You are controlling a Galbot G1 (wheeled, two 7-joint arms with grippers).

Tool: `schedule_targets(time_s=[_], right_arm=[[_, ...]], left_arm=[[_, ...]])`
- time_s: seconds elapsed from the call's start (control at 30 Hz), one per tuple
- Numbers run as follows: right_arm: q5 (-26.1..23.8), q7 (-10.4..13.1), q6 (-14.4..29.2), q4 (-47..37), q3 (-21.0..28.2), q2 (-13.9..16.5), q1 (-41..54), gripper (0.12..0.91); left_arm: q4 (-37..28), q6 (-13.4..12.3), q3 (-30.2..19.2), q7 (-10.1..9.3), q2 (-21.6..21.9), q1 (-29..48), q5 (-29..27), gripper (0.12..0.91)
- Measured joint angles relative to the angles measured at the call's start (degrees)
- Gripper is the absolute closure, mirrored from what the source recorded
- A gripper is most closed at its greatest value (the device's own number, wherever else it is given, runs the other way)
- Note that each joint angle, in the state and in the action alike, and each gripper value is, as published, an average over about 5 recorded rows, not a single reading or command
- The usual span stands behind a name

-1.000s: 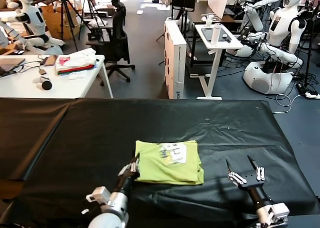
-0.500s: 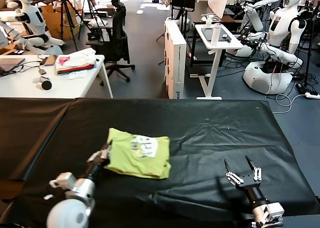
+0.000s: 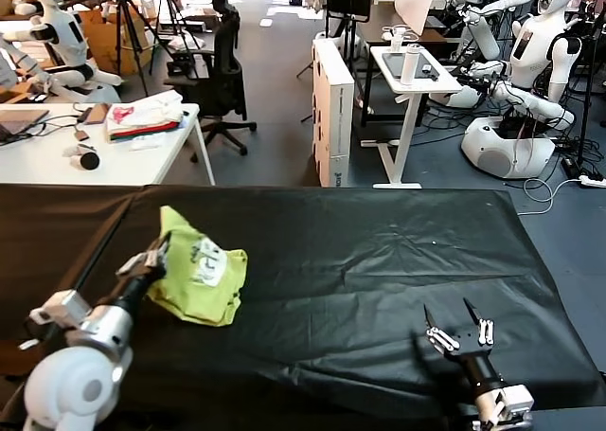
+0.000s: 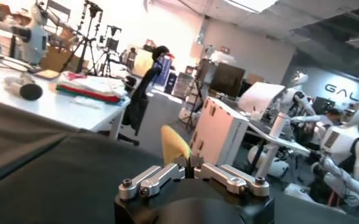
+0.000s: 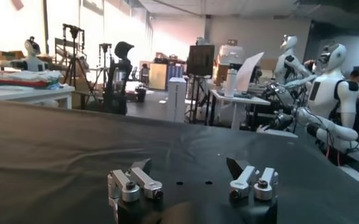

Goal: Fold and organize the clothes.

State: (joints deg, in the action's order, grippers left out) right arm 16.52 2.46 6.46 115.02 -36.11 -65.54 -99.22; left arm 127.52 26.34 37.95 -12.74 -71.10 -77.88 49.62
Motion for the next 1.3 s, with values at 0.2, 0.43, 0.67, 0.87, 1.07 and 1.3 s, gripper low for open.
schedule_targets(time_s=[0.2, 0.43, 0.67, 0.87, 1.07, 1.3], right_arm=[[-1.89, 0.27, -0.41, 0.07, -0.45, -1.22, -0.91, 0.118], [-2.04, -0.16, -2.89, -0.12, 0.02, -1.39, -0.13, 0.118], [1.21, -3.18, -2.87, 0.79, 0.90, -0.61, 0.56, 0.118], [5.61, -5.85, -4.97, 2.12, 2.71, 0.92, 1.93, 0.118], [13.23, -2.43, -11.93, 4.12, 6.92, 3.67, 4.67, 0.118], [20.98, 1.48, -20.97, 4.12, 14.49, 5.43, 10.01, 0.118]], left_arm=[[-2.37, 0.33, -10.81, -3.31, -8.83, 3.42, -0.24, 0.852], [-10.34, -1.08, -23.39, -3.18, -19.34, 3.11, -2.30, 0.852], [-15.69, -2.05, -28.14, 0.71, -21.14, 3.74, -7.76, 0.724], [-16.39, -2.08, -28.58, 3.67, -21.11, 4.74, -10.18, 0.365], [-14.61, -4.13, -26.40, 7.60, -20.98, 6.46, -12.74, 0.137], [-13.80, -11.32, -21.86, 14.56, -11.82, 8.13, -22.16, 0.123]])
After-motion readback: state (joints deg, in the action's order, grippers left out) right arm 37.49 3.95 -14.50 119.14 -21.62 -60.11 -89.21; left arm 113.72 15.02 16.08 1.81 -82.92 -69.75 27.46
